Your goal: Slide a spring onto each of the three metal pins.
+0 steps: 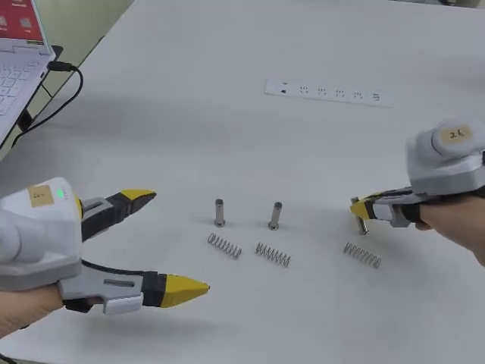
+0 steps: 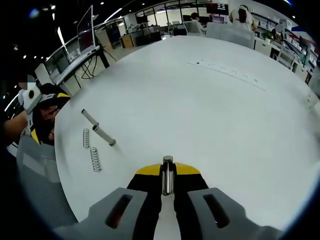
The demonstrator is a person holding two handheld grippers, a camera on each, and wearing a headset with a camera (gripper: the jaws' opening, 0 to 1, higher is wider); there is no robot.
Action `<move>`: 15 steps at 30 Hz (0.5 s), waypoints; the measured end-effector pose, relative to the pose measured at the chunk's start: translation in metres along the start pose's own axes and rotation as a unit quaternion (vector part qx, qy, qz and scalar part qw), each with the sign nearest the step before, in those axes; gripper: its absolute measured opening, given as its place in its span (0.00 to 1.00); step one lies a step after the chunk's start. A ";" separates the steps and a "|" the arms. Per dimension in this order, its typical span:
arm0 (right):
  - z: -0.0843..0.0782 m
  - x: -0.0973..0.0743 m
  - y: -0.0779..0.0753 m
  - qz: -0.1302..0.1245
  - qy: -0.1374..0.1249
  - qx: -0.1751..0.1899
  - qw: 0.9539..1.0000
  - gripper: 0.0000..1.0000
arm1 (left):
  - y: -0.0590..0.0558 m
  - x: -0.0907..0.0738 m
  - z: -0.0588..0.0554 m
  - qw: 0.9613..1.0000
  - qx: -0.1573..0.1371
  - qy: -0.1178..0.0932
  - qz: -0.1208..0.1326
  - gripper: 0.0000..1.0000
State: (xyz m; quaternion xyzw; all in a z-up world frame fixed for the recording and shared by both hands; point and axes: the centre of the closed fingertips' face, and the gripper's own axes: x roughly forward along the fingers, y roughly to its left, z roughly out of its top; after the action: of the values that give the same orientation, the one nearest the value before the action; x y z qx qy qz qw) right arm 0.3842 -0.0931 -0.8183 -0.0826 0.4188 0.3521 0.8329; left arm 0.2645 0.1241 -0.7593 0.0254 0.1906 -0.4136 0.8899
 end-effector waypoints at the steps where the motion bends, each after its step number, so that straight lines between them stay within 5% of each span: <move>1: 0.001 -0.001 0.000 0.000 -0.006 -0.001 1.000 0.05 | 0.000 0.000 0.000 1.000 0.000 0.000 0.000 0.95; 15: 0.004 -0.007 0.003 0.002 -0.039 -0.004 0.999 0.05 | -0.002 0.002 0.002 1.000 0.003 0.002 -0.005 0.95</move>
State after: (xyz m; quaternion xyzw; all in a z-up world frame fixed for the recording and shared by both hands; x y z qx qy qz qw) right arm 0.3822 -0.0932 -0.8105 -0.0712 0.3850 0.3581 0.8476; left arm 0.2648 0.1208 -0.7577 0.0279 0.1912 -0.4184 0.8875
